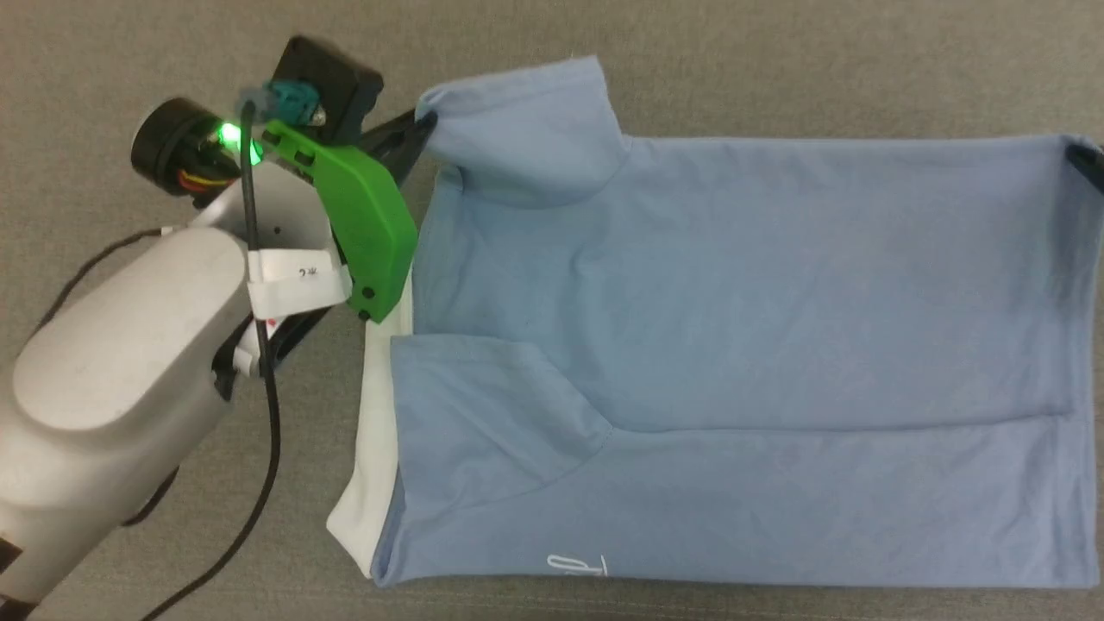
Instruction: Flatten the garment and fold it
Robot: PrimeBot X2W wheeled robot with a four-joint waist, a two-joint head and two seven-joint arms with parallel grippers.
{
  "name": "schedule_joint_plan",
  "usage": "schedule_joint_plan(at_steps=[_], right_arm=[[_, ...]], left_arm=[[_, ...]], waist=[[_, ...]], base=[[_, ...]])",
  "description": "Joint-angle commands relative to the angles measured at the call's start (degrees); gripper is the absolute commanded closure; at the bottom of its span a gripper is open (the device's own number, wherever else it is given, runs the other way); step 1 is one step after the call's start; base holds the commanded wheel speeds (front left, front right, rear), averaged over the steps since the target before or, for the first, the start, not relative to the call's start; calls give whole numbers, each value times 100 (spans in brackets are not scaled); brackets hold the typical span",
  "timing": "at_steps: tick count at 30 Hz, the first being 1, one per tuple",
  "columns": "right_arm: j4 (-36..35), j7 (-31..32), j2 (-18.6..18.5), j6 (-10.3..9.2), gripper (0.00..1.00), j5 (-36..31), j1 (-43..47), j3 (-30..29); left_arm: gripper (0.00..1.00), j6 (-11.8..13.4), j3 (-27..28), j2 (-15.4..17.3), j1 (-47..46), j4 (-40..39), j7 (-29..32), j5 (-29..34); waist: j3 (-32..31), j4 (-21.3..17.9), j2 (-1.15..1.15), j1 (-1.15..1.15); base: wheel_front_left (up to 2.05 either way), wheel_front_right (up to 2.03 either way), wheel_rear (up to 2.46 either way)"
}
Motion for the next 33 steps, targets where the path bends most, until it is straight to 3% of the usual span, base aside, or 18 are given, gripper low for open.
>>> schedule_joint_plan(at_steps=[1, 12, 20, 26, 33], right_arm=[[-30, -90, -61, -9, 100, 90, 162, 18], [-284, -602, -334, -9, 100, 599, 1421, 61], [-561, -597, -505, -9, 100, 669, 2320, 116], [-692, -512, -542, -9, 100, 458, 2721, 170], [-753, -335, -422, -9, 100, 13, 2927, 297]], left_arm=[[100, 78, 28, 33, 162, 2, -61, -61], [100, 640, -94, 422, 1352, -789, -101, -474], [100, 1088, -330, 870, 2305, -1509, -23, -730], [100, 1101, -606, 1086, 2673, -1608, 126, -748], [100, 808, -1082, 1046, 2822, -1225, 407, -572]], waist=[[-440, -85, 0, 0], [-1173, -55, 0, 0], [-1292, -29, 0, 0], [-1271, -15, 0, 0], [-1180, -32, 0, 0]], base=[[0, 0, 0], [0, 0, 0], [0, 0, 0], [0, 0, 0], [0, 0, 0]])
